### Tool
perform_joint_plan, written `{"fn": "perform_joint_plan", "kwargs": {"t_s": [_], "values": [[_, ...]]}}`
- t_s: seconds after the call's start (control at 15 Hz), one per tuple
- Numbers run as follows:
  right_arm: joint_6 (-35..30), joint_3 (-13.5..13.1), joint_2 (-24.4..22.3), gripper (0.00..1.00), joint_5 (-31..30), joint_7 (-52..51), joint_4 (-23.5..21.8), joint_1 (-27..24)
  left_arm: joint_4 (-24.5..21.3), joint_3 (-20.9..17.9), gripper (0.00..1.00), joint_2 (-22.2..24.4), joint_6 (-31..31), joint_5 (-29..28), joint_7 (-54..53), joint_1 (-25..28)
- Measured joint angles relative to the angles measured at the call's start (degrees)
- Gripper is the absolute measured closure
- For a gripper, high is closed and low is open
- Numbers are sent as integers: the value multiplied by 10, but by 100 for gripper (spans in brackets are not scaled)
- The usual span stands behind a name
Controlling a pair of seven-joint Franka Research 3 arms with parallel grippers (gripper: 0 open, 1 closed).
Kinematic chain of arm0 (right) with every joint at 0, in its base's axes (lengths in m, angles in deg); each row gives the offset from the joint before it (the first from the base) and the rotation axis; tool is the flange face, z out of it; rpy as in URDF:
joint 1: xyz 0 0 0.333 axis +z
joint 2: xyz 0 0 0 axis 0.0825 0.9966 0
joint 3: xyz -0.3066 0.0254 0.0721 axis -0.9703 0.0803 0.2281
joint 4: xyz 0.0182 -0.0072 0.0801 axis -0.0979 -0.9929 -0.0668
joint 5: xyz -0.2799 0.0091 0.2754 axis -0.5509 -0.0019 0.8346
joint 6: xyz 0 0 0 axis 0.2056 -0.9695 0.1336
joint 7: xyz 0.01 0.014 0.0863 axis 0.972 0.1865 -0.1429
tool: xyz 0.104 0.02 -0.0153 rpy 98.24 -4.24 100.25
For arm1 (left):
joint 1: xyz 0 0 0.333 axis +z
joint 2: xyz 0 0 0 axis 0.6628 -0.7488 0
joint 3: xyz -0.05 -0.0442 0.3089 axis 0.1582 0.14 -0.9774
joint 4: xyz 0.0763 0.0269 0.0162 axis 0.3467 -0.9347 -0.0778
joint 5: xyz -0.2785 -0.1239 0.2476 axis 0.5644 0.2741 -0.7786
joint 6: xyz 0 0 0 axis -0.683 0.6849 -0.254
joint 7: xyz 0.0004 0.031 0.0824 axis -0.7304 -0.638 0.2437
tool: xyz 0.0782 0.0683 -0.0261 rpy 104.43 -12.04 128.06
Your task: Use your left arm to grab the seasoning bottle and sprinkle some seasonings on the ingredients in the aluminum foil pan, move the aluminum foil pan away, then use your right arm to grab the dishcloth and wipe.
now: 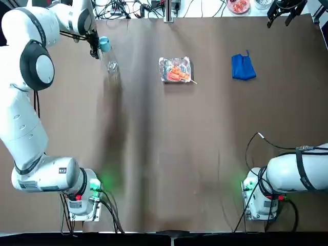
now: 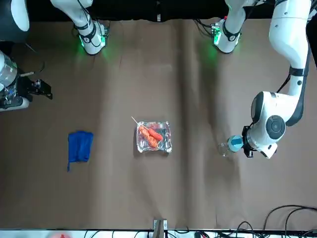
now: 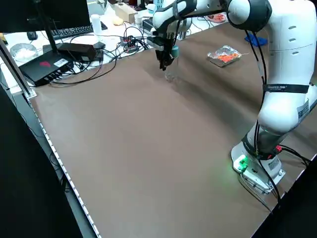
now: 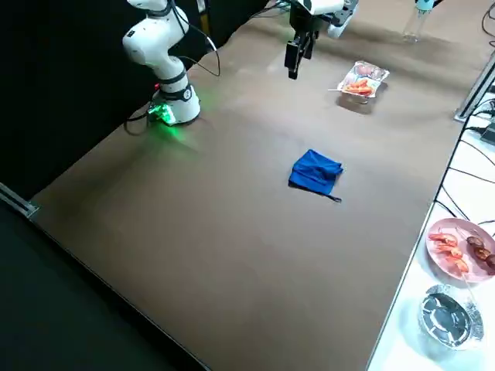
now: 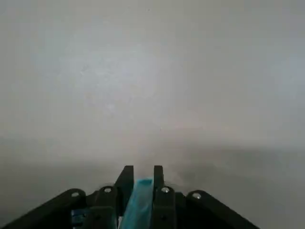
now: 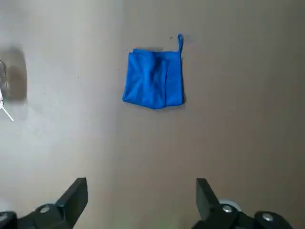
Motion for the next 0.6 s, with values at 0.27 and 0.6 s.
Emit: {"fn": "perform_joint_plan", "kwargs": {"t_s": [0.27, 0.6], "values": [[0, 0, 0, 0, 0, 0, 0, 0, 2, 24, 78, 23, 0, 0, 1, 0], [0, 0, 0, 0, 0, 0, 0, 0, 11, 43, 78, 51, 40, 0, 10, -31]]}}
